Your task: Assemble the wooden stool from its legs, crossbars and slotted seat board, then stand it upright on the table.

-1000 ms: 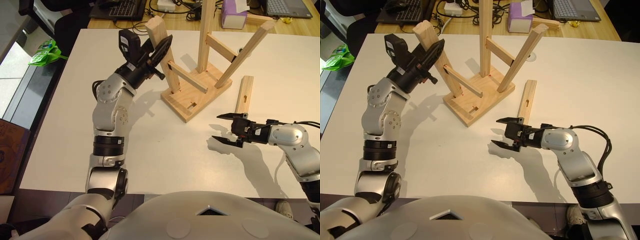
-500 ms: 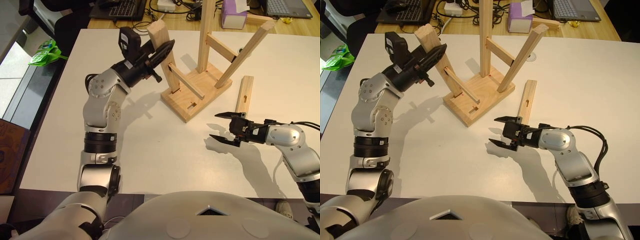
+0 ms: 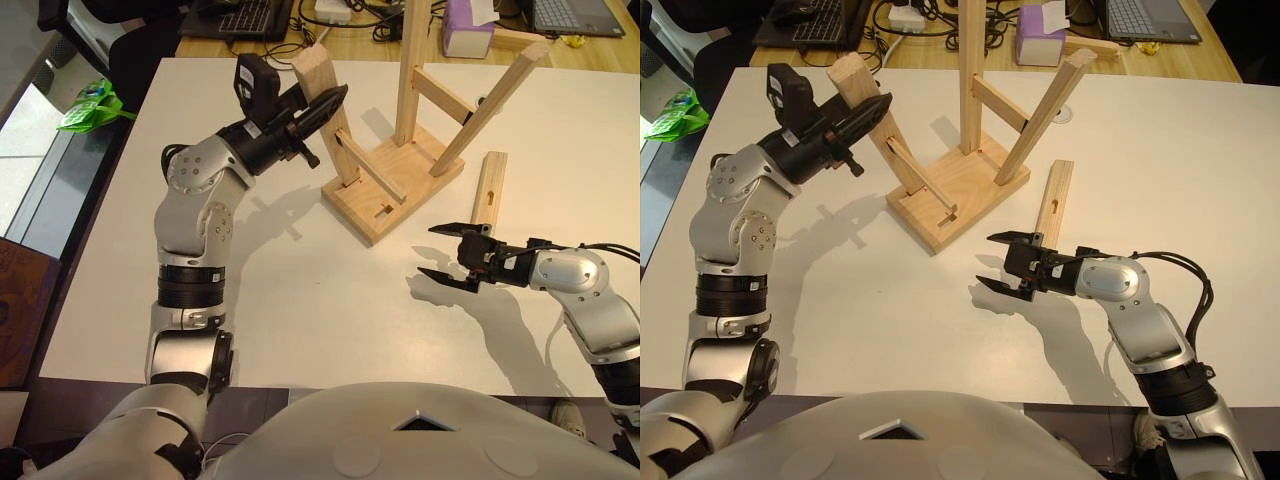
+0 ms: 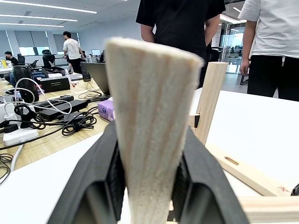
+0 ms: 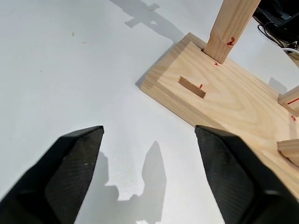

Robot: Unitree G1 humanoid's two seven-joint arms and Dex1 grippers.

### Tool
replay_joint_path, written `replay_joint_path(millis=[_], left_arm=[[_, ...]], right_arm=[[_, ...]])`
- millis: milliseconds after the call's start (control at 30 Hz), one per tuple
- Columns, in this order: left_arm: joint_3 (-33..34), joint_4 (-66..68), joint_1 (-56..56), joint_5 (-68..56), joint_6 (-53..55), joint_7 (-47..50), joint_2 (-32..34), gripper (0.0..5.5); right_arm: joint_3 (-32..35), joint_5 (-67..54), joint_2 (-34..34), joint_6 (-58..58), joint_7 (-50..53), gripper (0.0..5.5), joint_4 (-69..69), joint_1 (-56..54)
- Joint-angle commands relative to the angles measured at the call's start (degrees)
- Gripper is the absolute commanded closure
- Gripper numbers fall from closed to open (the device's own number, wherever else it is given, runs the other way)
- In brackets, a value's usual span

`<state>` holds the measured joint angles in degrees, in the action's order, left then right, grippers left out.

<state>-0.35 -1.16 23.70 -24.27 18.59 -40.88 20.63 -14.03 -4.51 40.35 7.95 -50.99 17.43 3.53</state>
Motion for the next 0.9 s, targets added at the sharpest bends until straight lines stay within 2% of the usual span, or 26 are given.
replay_joint_path(millis=[33, 233, 633, 900], left_arm=[[-1.3, 2.9, 0.5, 1.2, 3.4, -1.6, 2.1, 4.48], [1.4, 1.0, 3.3, -3.4, 12.7, 2.0, 1.9, 4.48], [-4.8, -6.3, 1.9, 2.9, 21.2, 10.7, 3.1, 4.48], [0.7, -6.9, 3.3, -1.4, 31.9, 19.5, -1.2, 4.48]], right_arm=[[-0.3, 0.7, -0.6, -0.6, 0.3, 1.89, -0.4, -0.9], [0.3, -0.4, -2.0, -0.1, 1.0, 1.89, 0.1, -0.7], [-0.4, 1.4, -1.9, -2.0, 1.8, 1.89, -1.1, -1.1], [-1.2, 3.0, -2.3, -3.8, 2.1, 1.89, -2.3, -1.3]])
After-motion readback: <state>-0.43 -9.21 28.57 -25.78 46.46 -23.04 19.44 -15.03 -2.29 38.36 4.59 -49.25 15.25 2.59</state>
